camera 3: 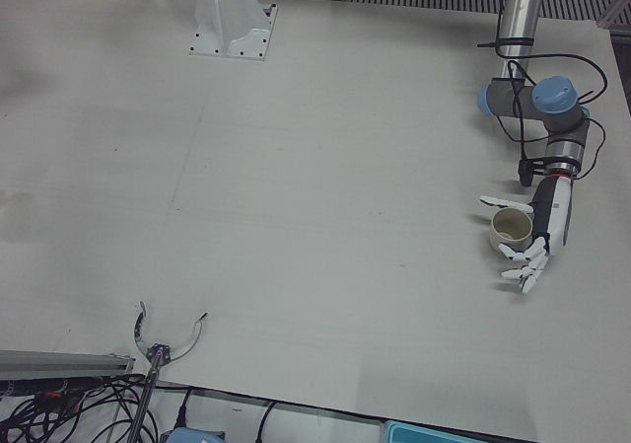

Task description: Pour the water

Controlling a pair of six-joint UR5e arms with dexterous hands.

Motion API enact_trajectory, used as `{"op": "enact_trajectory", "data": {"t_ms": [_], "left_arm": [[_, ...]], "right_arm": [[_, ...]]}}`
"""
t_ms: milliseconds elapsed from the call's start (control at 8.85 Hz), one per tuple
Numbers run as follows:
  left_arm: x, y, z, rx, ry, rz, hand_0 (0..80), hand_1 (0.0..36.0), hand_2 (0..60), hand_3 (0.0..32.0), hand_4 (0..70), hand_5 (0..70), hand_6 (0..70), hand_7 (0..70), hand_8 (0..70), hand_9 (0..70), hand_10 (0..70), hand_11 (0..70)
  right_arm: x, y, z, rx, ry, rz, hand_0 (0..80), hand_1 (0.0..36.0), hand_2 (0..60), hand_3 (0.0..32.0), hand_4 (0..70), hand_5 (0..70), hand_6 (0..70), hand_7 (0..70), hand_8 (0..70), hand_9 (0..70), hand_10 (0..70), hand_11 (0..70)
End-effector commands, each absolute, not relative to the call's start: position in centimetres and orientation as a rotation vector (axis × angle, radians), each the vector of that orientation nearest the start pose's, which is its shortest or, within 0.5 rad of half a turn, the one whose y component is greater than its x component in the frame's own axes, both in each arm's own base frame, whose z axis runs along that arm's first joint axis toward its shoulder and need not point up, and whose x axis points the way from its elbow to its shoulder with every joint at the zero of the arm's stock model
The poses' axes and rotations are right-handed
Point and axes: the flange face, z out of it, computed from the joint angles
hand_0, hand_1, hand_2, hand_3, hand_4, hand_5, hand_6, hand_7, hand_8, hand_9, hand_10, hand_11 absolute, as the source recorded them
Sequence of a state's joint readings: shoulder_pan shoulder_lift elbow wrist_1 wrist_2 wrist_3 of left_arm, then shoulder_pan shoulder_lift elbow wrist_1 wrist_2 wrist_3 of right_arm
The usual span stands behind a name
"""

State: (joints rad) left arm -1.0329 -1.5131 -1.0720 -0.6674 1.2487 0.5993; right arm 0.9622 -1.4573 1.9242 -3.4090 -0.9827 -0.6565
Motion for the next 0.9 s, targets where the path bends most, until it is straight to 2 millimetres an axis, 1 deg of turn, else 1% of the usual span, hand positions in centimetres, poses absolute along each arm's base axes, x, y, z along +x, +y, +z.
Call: {"op": "enact_trajectory", "data": {"t_ms": [0, 226, 339, 452, 678, 791], "left_arm": [[8.44, -43.58, 88.62, 0.334, 1.972, -1.653, 46.5, 8.0, 4.9, 0.0, 35.4, 56.5, 20.8, 29.8, 7.9, 13.6, 10.5, 15.5], [8.46, -43.61, 88.59, 0.332, 1.976, -1.653, 46.2, 8.0, 6.2, 0.0, 35.0, 56.3, 20.7, 29.9, 8.0, 13.7, 10.6, 15.7], [8.44, -43.57, 88.65, 0.334, 1.974, -1.652, 46.3, 8.0, 5.5, 0.0, 35.7, 57.0, 21.0, 30.0, 8.0, 13.6, 10.4, 15.4], [8.44, -43.57, 88.65, 0.332, 1.974, -1.653, 46.2, 8.1, 6.1, 0.0, 35.4, 56.8, 20.9, 29.9, 8.0, 13.6, 10.5, 15.5], [8.10, -43.02, 88.91, 0.324, 1.974, -1.659, 46.0, 8.6, 8.6, 0.0, 34.2, 55.3, 20.0, 29.1, 7.6, 13.2, 10.3, 15.3], [7.95, -42.76, 89.06, 0.320, 1.974, -1.660, 46.3, 11.9, 15.8, 0.0, 30.3, 40.6, 14.9, 19.4, 3.2, 6.2, 8.2, 12.4]], "right_arm": [[-13.17, -51.73, 48.97, -0.714, 2.618, -2.209, 46.3, 18.0, 31.9, 0.0, 14.0, 41.4, 1.3, 2.5, 0.0, 0.0, 3.2, 6.0], [-13.18, -51.72, 48.99, -0.713, 2.619, -2.211, 46.3, 18.1, 31.7, 0.0, 13.6, 41.4, 1.3, 2.5, 0.0, 0.0, 3.1, 5.8], [-13.19, -51.73, 48.97, -0.713, 2.619, -2.209, 46.3, 17.9, 31.3, 0.0, 13.5, 41.4, 1.3, 2.8, 0.0, 0.0, 3.1, 5.9], [-13.19, -51.73, 48.97, -0.713, 2.619, -2.209, 46.2, 17.9, 31.3, 0.0, 13.2, 41.1, 1.3, 2.6, 0.0, 0.0, 3.2, 6.0], [-13.18, -51.72, 48.99, -0.713, 2.618, -2.211, 46.2, 17.8, 30.8, 0.0, 12.9, 41.1, 1.3, 2.5, 0.0, 0.0, 3.2, 6.0], [-13.19, -51.73, 48.97, -0.713, 2.619, -2.209, 46.2, 17.7, 30.7, 0.0, 12.9, 41.6, 1.5, 2.9, 0.0, 0.0, 3.3, 6.2]]}}
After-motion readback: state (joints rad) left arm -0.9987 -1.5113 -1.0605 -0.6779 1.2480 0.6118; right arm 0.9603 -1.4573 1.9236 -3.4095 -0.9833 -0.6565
